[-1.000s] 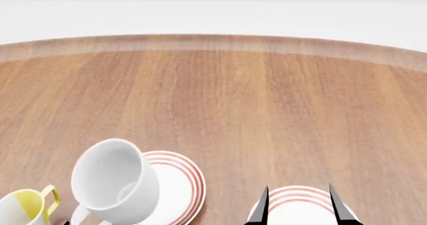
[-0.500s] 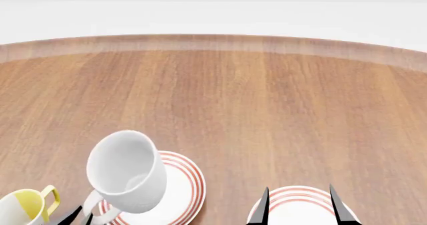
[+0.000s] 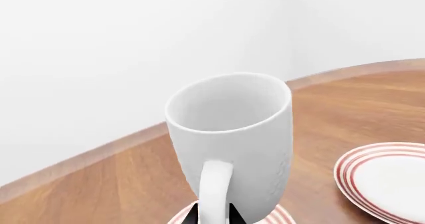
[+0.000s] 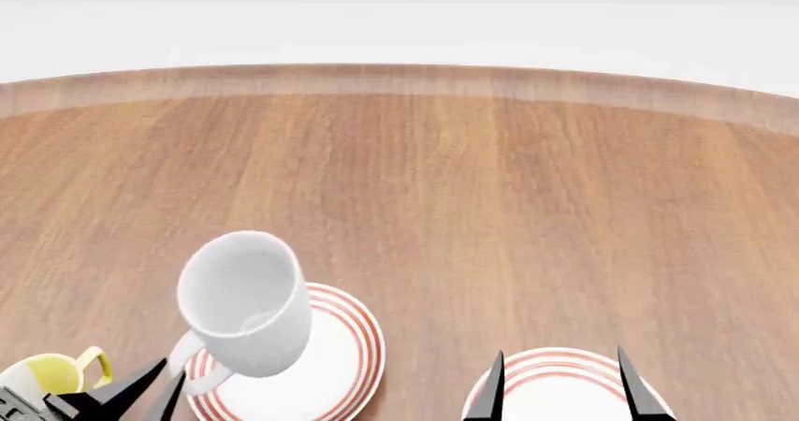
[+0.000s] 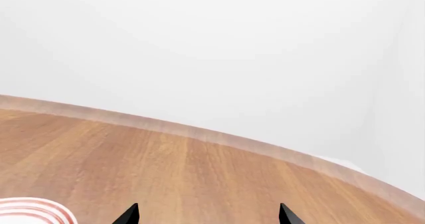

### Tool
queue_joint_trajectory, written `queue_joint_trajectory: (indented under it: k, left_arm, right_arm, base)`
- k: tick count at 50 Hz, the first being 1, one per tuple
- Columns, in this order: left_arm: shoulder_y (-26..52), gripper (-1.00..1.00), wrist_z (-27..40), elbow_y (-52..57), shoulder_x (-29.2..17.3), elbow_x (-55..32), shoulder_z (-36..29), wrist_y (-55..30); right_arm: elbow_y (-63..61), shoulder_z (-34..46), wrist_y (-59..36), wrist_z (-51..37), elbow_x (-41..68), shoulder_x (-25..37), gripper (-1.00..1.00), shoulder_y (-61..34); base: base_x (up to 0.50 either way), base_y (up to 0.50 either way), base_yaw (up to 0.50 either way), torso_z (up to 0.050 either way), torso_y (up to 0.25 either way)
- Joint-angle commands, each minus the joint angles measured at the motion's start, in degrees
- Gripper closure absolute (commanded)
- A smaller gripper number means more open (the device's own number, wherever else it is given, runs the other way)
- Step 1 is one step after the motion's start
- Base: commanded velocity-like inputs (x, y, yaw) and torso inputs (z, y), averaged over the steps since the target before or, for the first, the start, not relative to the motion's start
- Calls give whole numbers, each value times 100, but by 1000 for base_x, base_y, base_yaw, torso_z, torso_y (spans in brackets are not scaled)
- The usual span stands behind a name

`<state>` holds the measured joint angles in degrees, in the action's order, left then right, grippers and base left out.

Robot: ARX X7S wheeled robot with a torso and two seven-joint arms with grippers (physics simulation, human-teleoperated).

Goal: Put the white mug on the left plate.

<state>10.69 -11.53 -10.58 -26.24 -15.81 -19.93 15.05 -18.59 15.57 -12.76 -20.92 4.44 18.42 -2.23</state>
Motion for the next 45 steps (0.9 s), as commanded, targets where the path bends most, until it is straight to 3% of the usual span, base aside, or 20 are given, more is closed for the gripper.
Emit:
queue_joint_trajectory:
  k: [1, 14, 26, 45]
  left_arm:
    - [351, 100, -71, -457, 149, 18, -71, -3]
    - [541, 100, -64, -819, 342, 22, -121, -10]
    - [702, 100, 542, -1095, 624, 349, -121, -232]
    - [761, 100, 816, -1367, 813, 485, -175, -316]
  right_arm:
    - [-12, 21, -28, -13, 13, 10, -100, -35]
    - [-20, 36, -27, -36, 33, 23, -100, -30]
    - [55, 53, 57, -56, 45, 26, -100, -14]
    - [67, 62, 106, -80, 79, 57, -100, 5]
  base:
    - [0, 0, 0, 0, 0]
    - [0, 0, 0, 0, 0]
    - [0, 0, 0, 0, 0]
    - [0, 0, 0, 0, 1]
